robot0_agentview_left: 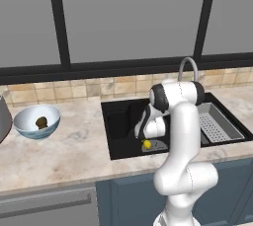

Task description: Pick the kiwis from the cabinet and place them in one bowl. Pick the lemon from the sink and place it in the other bowl.

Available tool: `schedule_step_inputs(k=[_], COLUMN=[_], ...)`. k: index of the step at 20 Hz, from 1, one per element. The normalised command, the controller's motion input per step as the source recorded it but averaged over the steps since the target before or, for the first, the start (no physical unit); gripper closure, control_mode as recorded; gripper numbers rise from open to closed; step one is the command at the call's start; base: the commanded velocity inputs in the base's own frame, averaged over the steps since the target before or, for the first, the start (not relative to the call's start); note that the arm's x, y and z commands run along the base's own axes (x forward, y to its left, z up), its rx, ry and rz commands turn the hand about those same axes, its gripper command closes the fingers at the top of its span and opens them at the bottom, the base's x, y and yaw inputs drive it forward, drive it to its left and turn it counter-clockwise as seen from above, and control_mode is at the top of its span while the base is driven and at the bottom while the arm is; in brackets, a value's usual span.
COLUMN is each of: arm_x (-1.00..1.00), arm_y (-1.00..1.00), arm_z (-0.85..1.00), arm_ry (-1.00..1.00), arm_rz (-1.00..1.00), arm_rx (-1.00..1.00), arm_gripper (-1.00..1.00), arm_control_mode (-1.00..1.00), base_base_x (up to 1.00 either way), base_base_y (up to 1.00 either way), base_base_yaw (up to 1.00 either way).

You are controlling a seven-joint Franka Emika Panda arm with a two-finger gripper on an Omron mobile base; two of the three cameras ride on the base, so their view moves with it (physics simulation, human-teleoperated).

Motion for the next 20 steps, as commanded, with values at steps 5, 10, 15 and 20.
schedule_step_inputs(k=[5,10,15,20], arm_x=[0.07,0.11,0.21,0.17], arm_y=[0.00,0.00,0.01,0.01], arm_z=[-0.42,-0.46,-0.34,-0.34], arm_ry=[0.00,0.00,-0.01,-0.01], arm_rz=[-0.03,-0.03,-0.02,-0.02], arm_rx=[0.00,0.00,0.00,0.00], arm_gripper=[-1.00,-1.00,-1.00,1.00], arm_control_mode=[-1.00,-1.00,-1.00,-1.00], base_base_x=[0.00,0.00,0.00,0.00], base_base_y=[0.00,0.00,0.00,0.00], base_base_yaw=[0.00,0.00,0.00,0.00])
